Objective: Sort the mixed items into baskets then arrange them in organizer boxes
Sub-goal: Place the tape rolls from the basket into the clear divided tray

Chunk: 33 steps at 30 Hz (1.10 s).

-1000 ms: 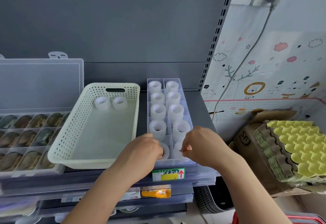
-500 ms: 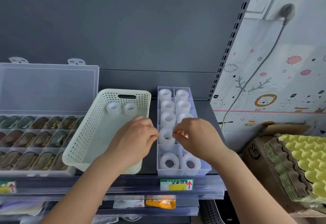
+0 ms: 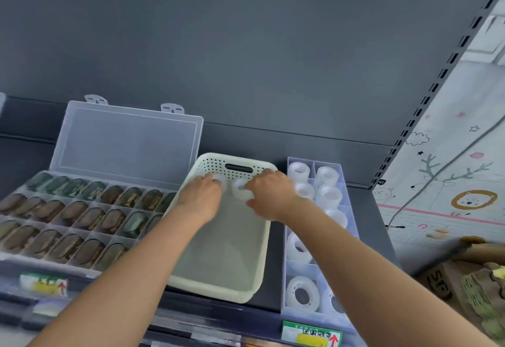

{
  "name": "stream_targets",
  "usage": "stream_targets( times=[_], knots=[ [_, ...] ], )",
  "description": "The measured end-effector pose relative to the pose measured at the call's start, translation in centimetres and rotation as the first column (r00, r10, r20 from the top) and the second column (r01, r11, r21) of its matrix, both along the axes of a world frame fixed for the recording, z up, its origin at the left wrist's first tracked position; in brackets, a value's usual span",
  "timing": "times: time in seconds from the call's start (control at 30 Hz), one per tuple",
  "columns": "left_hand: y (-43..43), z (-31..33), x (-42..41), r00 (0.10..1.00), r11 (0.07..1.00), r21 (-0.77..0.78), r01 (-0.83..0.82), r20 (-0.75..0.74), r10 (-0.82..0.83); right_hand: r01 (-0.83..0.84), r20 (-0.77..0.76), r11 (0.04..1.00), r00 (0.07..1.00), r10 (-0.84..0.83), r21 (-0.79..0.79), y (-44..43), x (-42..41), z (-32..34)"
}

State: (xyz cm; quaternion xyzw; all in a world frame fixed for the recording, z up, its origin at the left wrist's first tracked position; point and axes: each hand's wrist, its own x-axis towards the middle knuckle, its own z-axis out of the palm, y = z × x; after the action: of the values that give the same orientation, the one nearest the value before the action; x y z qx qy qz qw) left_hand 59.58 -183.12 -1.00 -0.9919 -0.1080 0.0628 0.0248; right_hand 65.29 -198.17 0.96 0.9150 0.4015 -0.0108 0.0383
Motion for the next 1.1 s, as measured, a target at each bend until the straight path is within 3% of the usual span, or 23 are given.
stream_targets(
  times=[0.1, 0.2, 0.37, 0.53, 0.8, 0.9, 1.1],
  knots=[
    [0.4, -0.2, 0.4, 0.999, 0.999, -0.031, 0.015, 0.034, -0.014, 0.004, 0.051, 0.985, 0.999, 0.005, -0.171, 1.6, 0.8, -0.7],
    [0.5, -0.2, 0.6, 0.996, 0.999, 0.009, 0.046, 0.071, -0.047, 0.026, 0.045, 0.983, 0.999, -0.018, -0.180, 2.5, 1.2, -1.5],
    [0.9, -0.4, 1.0, 0.997, 0.998, -0.016, 0.053, 0.050, -0.053, 0.057, 0.025, 0.997, 0.998, -0.056, -0.052, 2.8, 1.6, -2.2],
    [1.0, -0.2, 0.7, 0.980, 0.989, -0.122, 0.084, 0.190, -0.060, 0.092, -0.057, 0.984, 0.995, -0.084, 0.154, 2.2, 1.5, -1.8],
    [-1.3, 3.1, -3.0, 0.865, 0.941, -0.269, 0.205, 0.501, -0.046, 0.171, -0.070, 0.796, 0.985, -0.160, 0.581, -3.2, -2.1, 2.0],
    [-4.0, 4.1, -5.4, 0.847, 0.915, -0.296, 0.275, 0.525, -0.085, 0.162, -0.070, 0.746, 0.986, -0.154, 0.646, -6.7, -4.3, 2.7],
    [-9.2, 4.7, -9.3, 0.864, 0.888, -0.298, 0.351, 0.468, -0.184, 0.129, -0.101, 0.741, 0.991, -0.083, 0.659, -13.9, -8.3, 2.9]
  ],
)
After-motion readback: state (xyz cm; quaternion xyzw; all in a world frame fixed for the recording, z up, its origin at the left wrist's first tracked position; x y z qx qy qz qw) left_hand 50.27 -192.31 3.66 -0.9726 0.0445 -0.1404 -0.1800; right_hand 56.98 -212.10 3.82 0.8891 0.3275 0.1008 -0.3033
